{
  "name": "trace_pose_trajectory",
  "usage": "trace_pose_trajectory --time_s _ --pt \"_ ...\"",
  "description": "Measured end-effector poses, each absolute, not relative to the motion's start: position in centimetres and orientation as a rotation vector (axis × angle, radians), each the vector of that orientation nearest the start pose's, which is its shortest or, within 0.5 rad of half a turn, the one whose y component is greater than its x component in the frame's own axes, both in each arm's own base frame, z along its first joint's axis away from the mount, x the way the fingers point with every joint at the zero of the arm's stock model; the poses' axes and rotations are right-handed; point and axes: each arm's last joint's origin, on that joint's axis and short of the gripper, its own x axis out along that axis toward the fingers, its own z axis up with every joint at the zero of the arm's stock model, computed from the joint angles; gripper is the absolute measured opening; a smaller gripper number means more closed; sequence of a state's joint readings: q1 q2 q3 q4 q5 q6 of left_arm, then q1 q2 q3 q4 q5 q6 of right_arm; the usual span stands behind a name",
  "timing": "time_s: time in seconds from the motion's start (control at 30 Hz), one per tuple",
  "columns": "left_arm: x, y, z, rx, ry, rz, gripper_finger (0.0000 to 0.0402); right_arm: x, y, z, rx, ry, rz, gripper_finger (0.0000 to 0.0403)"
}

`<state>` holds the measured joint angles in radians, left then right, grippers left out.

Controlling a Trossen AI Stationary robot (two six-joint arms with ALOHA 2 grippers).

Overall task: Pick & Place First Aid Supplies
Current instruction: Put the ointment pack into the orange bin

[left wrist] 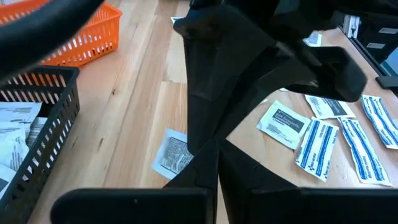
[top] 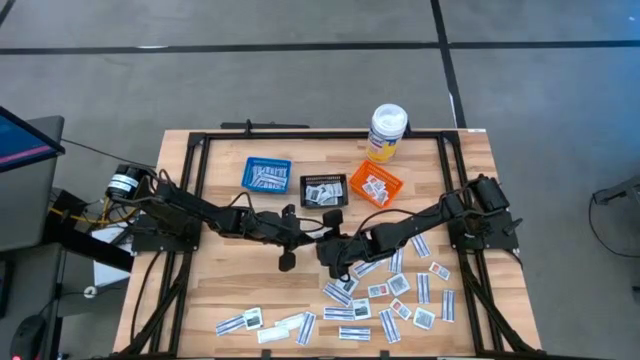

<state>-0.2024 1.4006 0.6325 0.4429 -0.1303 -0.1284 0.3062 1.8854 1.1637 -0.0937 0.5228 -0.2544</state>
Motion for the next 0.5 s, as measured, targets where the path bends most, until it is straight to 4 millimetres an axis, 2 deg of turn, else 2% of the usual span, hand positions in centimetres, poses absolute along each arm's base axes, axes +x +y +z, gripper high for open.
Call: trace_pose_trajectory --time_s 0.13,0.3,0.4,0.5 --pt "28.0 -5.4 20.6 -0.074 0.322 -0.051 0.0021 37.2 10.4 16.8 -0.577 0.803 -0.116 0.0003" --pt "28.0 -5.4 20.6 -0.074 0.321 -0.051 0.0038 36.4 10.6 16.8 -0.639 0.853 -0.212 0.0002" --pt "28.0 -5.3 20.6 -0.072 0.320 -0.041 0.0045 35.6 10.8 18.2 -0.642 0.865 -0.289 0.0003" --pt "28.0 -5.3 20.6 -0.072 0.320 -0.039 0.0046 33.8 10.3 19.9 -0.632 0.888 -0.480 0.0001"
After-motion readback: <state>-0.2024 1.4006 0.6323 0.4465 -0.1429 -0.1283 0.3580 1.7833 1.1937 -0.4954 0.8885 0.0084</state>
